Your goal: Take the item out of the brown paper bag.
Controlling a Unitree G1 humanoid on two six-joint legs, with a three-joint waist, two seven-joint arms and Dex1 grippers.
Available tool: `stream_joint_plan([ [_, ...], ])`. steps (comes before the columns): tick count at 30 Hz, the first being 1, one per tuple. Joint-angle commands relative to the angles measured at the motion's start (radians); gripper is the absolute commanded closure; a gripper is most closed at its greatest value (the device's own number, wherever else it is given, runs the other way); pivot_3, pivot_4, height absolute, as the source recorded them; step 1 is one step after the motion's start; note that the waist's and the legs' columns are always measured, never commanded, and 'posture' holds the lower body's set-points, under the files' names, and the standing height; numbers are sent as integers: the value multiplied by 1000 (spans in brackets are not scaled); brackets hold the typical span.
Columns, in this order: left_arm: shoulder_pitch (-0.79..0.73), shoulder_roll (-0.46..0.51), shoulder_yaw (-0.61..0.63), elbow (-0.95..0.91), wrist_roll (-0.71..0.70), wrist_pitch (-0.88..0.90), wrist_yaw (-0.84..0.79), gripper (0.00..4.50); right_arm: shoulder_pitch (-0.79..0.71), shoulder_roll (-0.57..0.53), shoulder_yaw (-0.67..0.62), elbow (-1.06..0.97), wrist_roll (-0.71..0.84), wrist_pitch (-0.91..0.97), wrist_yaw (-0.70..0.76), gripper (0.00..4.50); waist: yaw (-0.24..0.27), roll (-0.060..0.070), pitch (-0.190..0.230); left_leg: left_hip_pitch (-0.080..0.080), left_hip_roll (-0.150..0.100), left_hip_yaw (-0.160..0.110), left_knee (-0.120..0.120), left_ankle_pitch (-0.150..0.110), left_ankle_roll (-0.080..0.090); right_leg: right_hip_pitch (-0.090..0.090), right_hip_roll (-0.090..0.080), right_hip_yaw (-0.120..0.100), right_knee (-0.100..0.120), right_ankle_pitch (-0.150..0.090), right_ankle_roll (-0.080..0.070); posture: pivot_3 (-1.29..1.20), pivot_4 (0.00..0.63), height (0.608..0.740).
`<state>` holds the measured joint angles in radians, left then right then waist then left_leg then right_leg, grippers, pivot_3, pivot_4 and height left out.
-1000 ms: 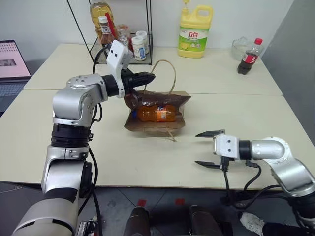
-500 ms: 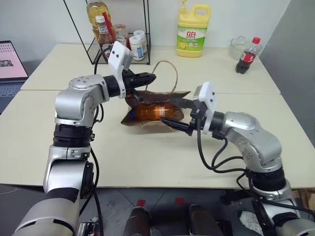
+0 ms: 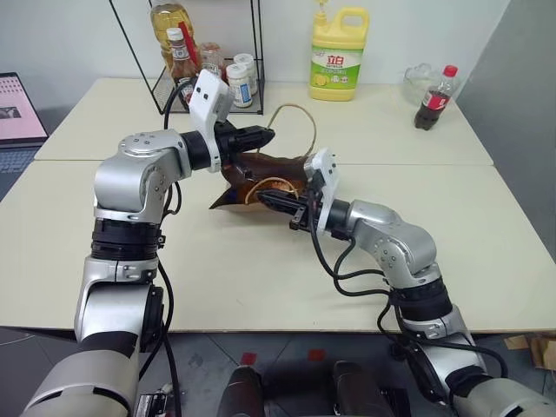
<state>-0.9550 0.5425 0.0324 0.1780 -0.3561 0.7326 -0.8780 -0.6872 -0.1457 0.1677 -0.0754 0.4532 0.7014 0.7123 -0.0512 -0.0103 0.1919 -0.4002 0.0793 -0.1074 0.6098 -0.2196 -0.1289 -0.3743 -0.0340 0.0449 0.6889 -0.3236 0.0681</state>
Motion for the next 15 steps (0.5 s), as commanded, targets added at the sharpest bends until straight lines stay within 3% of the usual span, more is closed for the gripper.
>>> stream_joint_plan([
  [1,-1,21,25,-47,-19,-2,6,4500,19,-77,28,-95,6,-23,83,4448,1,0,0,0,0,0,0,0,0,0,0,0,0,0,0,0,150,740],
  [9,7,17,22,-49,-23,-4,14,4500,170,-317,178,-287,-56,-77,232,4448,0,0,0,0,0,0,0,0,0,0,0,0,-1,0,0,0,150,740],
  [15,6,3,9,-44,-22,-9,12,4500,237,-475,321,-234,-286,-335,307,4448,1,0,0,0,0,0,0,0,0,0,0,0,-2,0,0,0,150,740],
])
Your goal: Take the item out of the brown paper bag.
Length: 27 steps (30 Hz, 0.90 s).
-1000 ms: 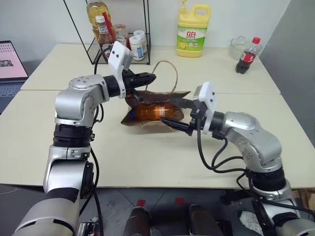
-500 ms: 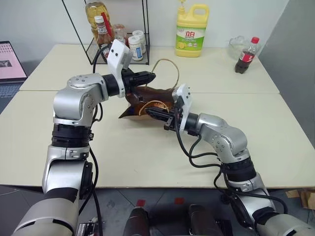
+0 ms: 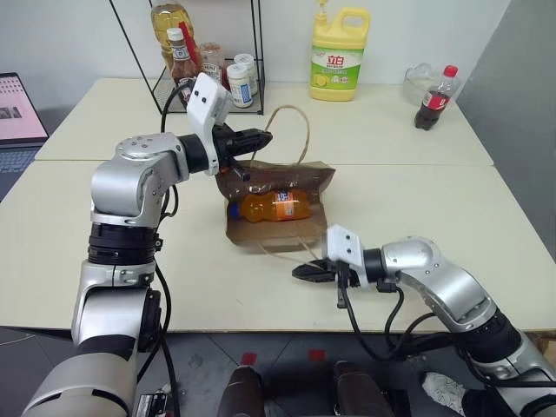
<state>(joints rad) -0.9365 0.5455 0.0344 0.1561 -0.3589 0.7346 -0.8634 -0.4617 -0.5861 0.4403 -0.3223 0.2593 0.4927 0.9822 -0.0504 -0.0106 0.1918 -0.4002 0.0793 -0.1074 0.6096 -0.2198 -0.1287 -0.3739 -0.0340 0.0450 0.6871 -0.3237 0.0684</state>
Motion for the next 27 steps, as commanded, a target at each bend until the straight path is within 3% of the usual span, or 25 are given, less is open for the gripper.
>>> stream_joint_plan([
  [1,-13,-2,6,-21,-18,-11,-3,4500,21,-62,82,46,-147,-178,47,4448,-1,0,0,0,0,0,0,0,0,0,0,0,0,0,0,0,150,740],
  [10,-11,-12,0,-16,-19,-8,-7,4500,47,-63,130,232,-329,-422,32,4448,9,-2,-1,1,0,0,0,0,0,2,0,0,-1,0,0,0,150,740],
  [15,-1,-15,1,-30,-25,6,-9,4500,69,-35,27,130,-194,-302,60,4296,10,-2,-1,2,0,0,0,0,0,3,0,0,-1,0,0,0,150,740],
  [18,5,-13,1,-37,-29,9,-8,4500,73,-55,-57,1,-62,-152,91,3569,13,-2,-1,1,0,0,1,0,0,2,0,0,-1,0,0,0,150,740],
  [27,5,-10,-2,-35,-35,7,-8,4500,33,-47,-359,-242,328,324,-36,330,18,-2,-1,1,0,0,0,0,0,2,0,0,-1,0,0,0,150,740],
])
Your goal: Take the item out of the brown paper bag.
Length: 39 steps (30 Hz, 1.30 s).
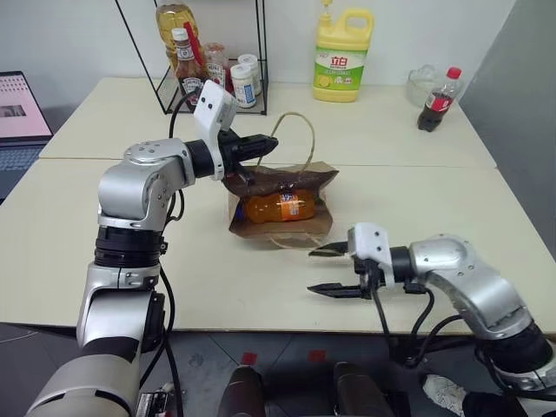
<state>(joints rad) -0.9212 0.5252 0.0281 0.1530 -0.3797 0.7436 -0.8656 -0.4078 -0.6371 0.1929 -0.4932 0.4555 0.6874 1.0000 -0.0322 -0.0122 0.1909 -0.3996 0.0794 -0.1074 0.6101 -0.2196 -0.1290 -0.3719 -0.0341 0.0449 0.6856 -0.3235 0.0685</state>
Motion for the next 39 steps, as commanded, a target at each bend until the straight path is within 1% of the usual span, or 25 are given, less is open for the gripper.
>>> stream_joint_plan([
  [1,-10,10,4,-31,-14,-3,-6,4500,-27,8,-151,-77,189,184,-76,30,0,0,0,0,0,0,0,0,0,0,0,0,0,0,0,0,150,740],
  [5,-12,10,3,-27,-14,-5,-8,4500,-68,21,-304,-41,384,361,-164,30,0,0,0,0,0,0,0,0,0,0,0,0,0,0,0,0,150,740],
  [7,-12,10,2,-26,-14,-5,-9,4500,-113,35,-367,6,463,417,-214,30,0,0,0,0,0,0,0,0,0,0,0,0,0,0,0,0,150,740],
  [10,-13,9,1,-26,-14,-5,-10,4500,-210,77,-430,99,540,456,-300,30,-2,0,0,0,0,0,-1,0,0,0,0,0,0,0,0,0,150,740],
  [14,-14,9,-1,-28,-15,-3,-11,4500,-314,136,-454,202,553,438,-385,30,-4,0,0,0,0,0,-1,0,1,-2,0,0,1,0,0,0,150,740],
  [17,-12,10,-1,-32,-17,1,-11,4500,-397,234,-456,323,504,353,-474,30,-5,0,0,-1,0,0,-1,0,1,-2,0,0,0,0,0,0,150,740],
  [20,-11,13,-6,-37,-12,-2,-14,4500,-448,296,-442,431,452,275,-497,30,-10,1,0,-1,0,0,-1,0,0,-3,0,0,1,0,0,0,150,740],
  [22,-10,15,-4,-40,-13,0,-13,4500,-475,337,-438,492,441,239,-496,405,-10,1,0,-1,0,0,-1,0,0,-3,0,0,1,0,0,0,150,740],
  [24,-9,19,0,-46,-16,8,-13,4500,-496,383,-425,553,450,217,-457,945,-12,1,0,-1,0,0,-2,0,0,-3,0,0,1,0,0,0,150,740],
  [26,-6,23,2,-54,-17,13,-11,4500,-496,406,-403,590,456,213,-395,1702,-15,1,1,-1,0,0,-2,0,0,-3,0,0,2,0,0,0,150,740],
  [27,-1,26,3,-62,-18,16,-9,4500,-493,416,-401,595,475,223,-367,2012,-15,1,1,-1,0,0,-2,0,0,-3,0,0,2,0,0,0,150,740],
  [28,4,28,5,-68,-19,20,-7,4500,-492,427,-403,598,497,235,-345,2463,-15,1,1,-1,0,0,-2,0,0,-3,0,0,2,0,0,0,150,740],
  [29,9,31,8,-77,-21,25,-5,4500,-491,437,-407,597,512,242,-335,2812,-15,2,1,-1,0,0,-2,0,0,-3,0,0,2,0,0,0,150,740],
  [31,18,37,14,-89,-25,32,1,4500,-490,462,-414,595,536,246,-334,3561,-16,1,1,-1,0,0,-2,0,0,-4,0,0,2,0,0,0,150,740],
  [33,26,43,18,-98,-29,38,6,4500,-486,490,-426,593,559,245,-351,4217,-18,2,1,-1,0,0,-2,0,0,-4,0,0,3,0,0,0,150,740],
  [34,30,45,19,-103,-31,40,8,4500,-480,503,-429,587,566,242,-361,4472,-18,2,1,-1,0,0,-2,0,0,-4,0,0,3,0,0,0,150,740],
  [39,41,57,25,-123,-44,50,18,4500,-458,533,-453,562,559,202,-416,4472,-18,2,1,-1,0,0,-2,0,0,-4,0,0,3,0,0,0,150,740],
])
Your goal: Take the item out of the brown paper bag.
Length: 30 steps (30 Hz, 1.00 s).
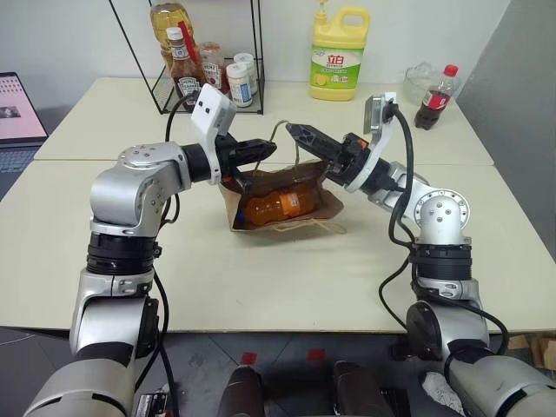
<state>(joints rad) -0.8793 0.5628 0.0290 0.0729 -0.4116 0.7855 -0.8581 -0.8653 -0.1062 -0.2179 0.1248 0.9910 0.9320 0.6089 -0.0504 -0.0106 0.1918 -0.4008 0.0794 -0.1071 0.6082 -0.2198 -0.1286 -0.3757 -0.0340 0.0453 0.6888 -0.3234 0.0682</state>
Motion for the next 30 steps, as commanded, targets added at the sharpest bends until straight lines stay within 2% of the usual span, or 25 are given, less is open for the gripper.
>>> stream_joint_plan([
  [1,1,21,24,-45,-15,10,12,4500,-5,-11,-49,-53,7,-60,-41,4472,1,0,0,0,0,0,0,0,0,0,0,0,0,0,0,0,150,740],
  [7,5,26,24,-50,-21,12,18,4500,-2,-91,-22,-70,-61,-95,-62,4472,-1,0,0,0,0,0,0,0,0,0,0,0,0,0,0,0,150,740],
  [8,4,26,23,-48,-22,11,19,4500,4,-100,-11,-82,-66,-92,-56,4300,-3,0,0,0,0,0,0,0,0,-1,0,0,0,0,0,0,150,740],
  [10,2,25,21,-44,-23,8,20,4500,13,-108,2,-97,-71,-88,-50,3855,-5,0,0,0,0,0,0,0,0,-1,0,0,0,0,0,0,150,740],
  [13,-2,22,16,-41,-23,6,20,4500,17,-117,13,-103,-89,-103,-55,2824,-6,0,0,0,0,0,0,0,0,-1,0,0,0,0,0,0,150,740],
  [16,-4,22,15,-40,-23,4,18,4500,-1,-133,-32,-79,-74,-110,-69,1764,-5,0,0,0,0,0,0,0,0,-1,0,0,0,0,0,0,150,740],
  [20,-5,24,15,-39,-23,4,17,4500,-24,-146,-87,-65,-25,-96,-81,1764,-4,0,0,0,0,0,0,0,0,-1,0,0,0,0,0,0,150,740],
  [23,-5,26,15,-40,-23,5,16,4500,-13,-147,-95,-105,37,-49,-68,2459,-5,0,0,0,0,0,0,0,0,-1,0,0,0,0,0,0,150,740],
  [28,-8,28,14,-39,-23,7,16,4500,23,-134,-40,-177,98,17,-41,4198,-6,1,0,0,0,0,-1,0,0,-1,0,1,0,0,0,0,150,740],
  [29,-9,28,13,-39,-23,7,16,4500,32,-135,-21,-187,93,24,-29,4439,-6,1,0,0,0,0,-1,0,0,-1,0,1,0,0,0,0,150,740],
  [30,-9,29,14,-39,-23,7,15,4500,44,-143,12,-199,72,22,-6,4439,-6,1,0,0,0,0,-1,0,0,-1,0,1,0,0,0,0,150,740],
])
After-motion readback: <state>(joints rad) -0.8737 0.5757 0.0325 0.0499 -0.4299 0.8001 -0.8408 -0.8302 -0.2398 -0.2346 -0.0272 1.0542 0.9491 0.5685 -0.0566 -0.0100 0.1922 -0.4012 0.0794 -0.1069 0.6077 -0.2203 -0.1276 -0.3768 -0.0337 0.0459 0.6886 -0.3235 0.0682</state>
